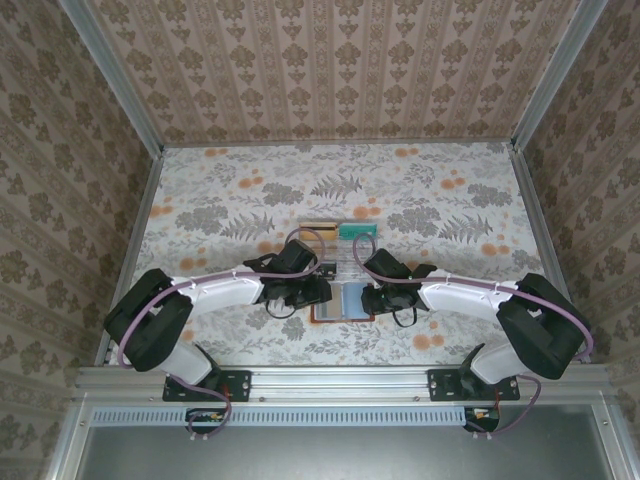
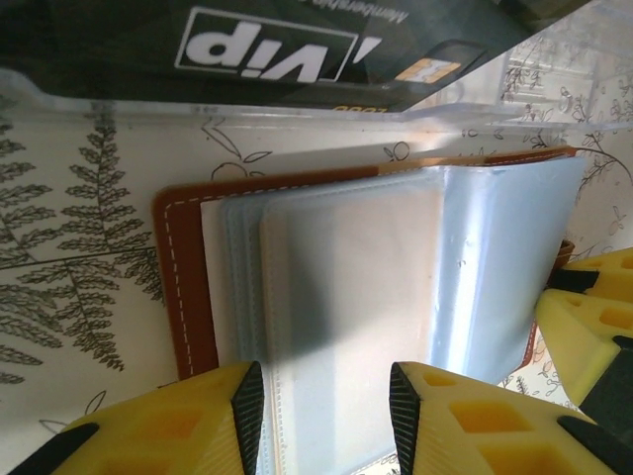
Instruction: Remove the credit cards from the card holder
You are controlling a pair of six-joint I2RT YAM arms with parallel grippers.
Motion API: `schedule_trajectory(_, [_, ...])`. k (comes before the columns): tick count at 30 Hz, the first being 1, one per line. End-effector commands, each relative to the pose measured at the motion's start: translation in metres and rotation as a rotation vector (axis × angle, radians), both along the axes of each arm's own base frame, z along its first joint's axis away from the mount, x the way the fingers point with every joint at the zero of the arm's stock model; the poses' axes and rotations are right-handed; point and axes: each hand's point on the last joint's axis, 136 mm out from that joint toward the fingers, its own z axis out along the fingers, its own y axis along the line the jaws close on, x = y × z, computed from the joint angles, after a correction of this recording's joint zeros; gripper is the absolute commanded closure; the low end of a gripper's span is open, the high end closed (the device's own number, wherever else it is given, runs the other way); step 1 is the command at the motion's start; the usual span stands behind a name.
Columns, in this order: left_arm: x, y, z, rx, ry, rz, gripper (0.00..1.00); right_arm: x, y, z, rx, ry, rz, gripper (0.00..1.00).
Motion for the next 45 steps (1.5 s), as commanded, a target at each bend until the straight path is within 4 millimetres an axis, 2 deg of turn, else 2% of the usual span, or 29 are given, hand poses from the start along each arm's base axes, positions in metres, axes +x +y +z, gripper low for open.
schedule_trajectory(1, [-0.005, 0.004, -0.005, 0.02, 0.013, 0.001, 0.59, -0.012, -0.007, -0.015, -0.018, 0.064, -0.006, 0.74])
schedule_trajectory(12, [-0.007, -0.01, -0.009, -0.017, 0.033, -0.037, 0.59, -0.012, -0.007, -0.015, -0.018, 0.064, -0.007, 0.74])
schedule_trajectory(19, [-0.007, -0.021, -0.003, -0.068, 0.023, -0.068, 0.55, -0.013, -0.006, -0.016, -0.017, 0.066, -0.007, 0.74])
schedule_trajectory(22, [-0.007, -0.024, -0.001, -0.079, 0.019, -0.079, 0.5, -0.013, -0.007, -0.016, -0.019, 0.068, -0.008, 0.74])
schedule_trajectory(27, [-0.007, -0.028, 0.006, -0.095, 0.007, -0.098, 0.31, -0.013, -0.007, -0.017, -0.02, 0.069, -0.008, 0.74])
schedule_trajectory(28, [-0.007, -0.029, 0.008, -0.094, 0.002, -0.104, 0.3, -0.013, -0.007, -0.017, -0.02, 0.071, -0.009, 0.74])
schedule_trajectory(38, [-0.005, -0.045, 0.028, -0.089, -0.045, -0.166, 0.32, -0.014, -0.008, -0.018, -0.022, 0.072, -0.009, 0.73])
schedule_trajectory(45, [-0.006, -0.067, 0.037, -0.142, -0.053, -0.225, 0.37, -0.015, -0.011, -0.016, -0.021, 0.061, -0.02, 0.73])
